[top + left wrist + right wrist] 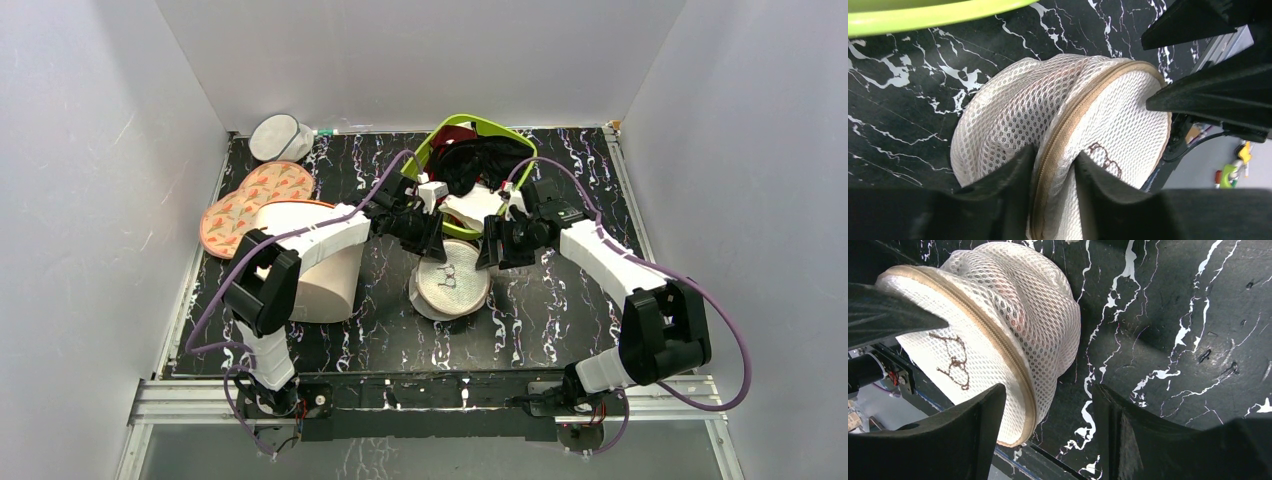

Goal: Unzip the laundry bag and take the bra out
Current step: Pick up the laundry bag at the center of the board, then place the laundry bag at the center of the board, then unzip the laundry bag at the center of the board.

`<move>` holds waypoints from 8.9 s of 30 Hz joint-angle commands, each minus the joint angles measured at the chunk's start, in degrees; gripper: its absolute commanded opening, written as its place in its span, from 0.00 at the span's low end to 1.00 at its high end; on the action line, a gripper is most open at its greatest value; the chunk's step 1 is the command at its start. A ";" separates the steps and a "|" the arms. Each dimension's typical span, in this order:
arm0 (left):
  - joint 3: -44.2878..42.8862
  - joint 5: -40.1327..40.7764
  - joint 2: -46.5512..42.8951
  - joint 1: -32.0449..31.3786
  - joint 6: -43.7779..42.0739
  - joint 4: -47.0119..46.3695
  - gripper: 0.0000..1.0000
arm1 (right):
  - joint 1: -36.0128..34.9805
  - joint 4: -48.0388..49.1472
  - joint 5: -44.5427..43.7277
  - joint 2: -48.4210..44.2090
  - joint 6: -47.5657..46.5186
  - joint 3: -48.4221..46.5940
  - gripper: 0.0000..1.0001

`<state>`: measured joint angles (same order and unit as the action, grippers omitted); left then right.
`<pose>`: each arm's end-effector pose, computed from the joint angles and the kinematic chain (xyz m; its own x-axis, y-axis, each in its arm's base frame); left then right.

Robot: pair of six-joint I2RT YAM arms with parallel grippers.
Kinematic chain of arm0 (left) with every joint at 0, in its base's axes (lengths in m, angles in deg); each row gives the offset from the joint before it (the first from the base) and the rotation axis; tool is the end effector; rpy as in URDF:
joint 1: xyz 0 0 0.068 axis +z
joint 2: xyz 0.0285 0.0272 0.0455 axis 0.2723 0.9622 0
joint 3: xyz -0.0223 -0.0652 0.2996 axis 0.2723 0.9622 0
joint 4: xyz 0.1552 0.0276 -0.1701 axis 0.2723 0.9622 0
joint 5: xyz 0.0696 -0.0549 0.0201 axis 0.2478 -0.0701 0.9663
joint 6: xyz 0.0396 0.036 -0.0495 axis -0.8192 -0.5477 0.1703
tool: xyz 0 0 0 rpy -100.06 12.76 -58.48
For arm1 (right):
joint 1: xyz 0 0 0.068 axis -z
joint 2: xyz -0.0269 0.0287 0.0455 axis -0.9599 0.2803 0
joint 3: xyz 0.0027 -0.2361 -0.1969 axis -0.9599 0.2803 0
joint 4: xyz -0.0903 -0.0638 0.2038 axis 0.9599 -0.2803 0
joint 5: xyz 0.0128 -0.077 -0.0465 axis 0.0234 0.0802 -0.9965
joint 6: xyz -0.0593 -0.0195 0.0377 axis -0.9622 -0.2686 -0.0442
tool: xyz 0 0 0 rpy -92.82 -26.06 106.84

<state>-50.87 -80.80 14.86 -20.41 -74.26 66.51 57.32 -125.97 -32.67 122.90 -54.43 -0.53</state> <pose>0.3004 -0.2599 0.2606 -0.7526 0.2957 -0.5883 0.6376 0.5503 -0.5391 0.2355 0.0964 0.2588 -0.9376 -0.0553 -0.3432 -0.2248 0.8496 0.4772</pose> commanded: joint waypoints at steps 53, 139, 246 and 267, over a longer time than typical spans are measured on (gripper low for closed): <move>31.23 -0.13 -26.02 12.47 45.23 -45.47 0.00 | -11.89 51.26 3.16 -18.27 43.13 26.56 0.91; 43.92 33.75 -29.44 -26.72 -49.34 -47.33 0.03 | -2.23 26.09 11.34 -30.67 11.12 25.21 0.97; 27.84 42.29 -34.09 -24.26 -18.17 -21.02 0.00 | -37.30 57.74 -21.93 -47.53 -26.67 40.82 0.43; 27.44 42.11 -35.34 -24.26 -18.36 -20.32 0.00 | -37.48 82.17 -24.68 -27.80 -22.58 41.68 0.31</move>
<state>-20.92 -37.70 -19.21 -44.80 -92.80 45.95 20.10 -50.41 -54.92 94.25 -78.13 41.32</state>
